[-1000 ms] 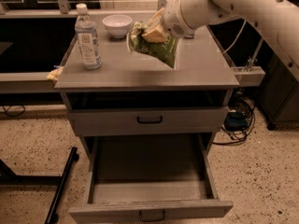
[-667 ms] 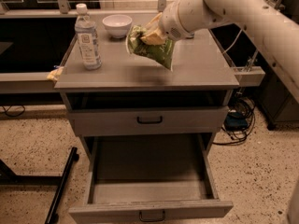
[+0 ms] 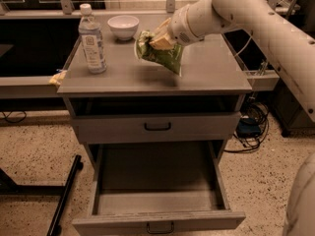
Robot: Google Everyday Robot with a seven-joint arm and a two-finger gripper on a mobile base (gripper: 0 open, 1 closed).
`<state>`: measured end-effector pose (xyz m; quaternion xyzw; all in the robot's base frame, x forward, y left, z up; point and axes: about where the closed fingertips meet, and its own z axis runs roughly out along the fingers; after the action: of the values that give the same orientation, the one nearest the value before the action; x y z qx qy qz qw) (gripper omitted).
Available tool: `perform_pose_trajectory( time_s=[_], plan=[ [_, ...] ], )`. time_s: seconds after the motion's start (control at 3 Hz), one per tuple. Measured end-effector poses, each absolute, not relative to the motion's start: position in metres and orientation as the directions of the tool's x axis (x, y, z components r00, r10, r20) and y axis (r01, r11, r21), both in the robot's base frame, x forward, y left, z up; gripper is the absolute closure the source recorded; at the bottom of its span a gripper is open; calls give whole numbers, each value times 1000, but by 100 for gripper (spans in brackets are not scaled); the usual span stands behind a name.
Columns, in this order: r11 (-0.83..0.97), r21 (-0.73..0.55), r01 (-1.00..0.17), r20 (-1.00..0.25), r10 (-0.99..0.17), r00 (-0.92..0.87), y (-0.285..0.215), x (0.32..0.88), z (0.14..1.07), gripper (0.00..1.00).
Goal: Pick green jalapeno chip bag from middle drawer and place on counter
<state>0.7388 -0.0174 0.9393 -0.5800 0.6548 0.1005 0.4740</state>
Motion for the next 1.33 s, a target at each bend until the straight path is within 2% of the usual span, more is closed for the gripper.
perform_pose_trajectory(
  time_s=[1.0, 1.33],
  plan=[
    [307, -418, -855, -737, -664, 122, -17, 739, 939, 12],
    [307, -418, -855, -737, -664, 122, -17, 739, 939, 0]
  ],
)
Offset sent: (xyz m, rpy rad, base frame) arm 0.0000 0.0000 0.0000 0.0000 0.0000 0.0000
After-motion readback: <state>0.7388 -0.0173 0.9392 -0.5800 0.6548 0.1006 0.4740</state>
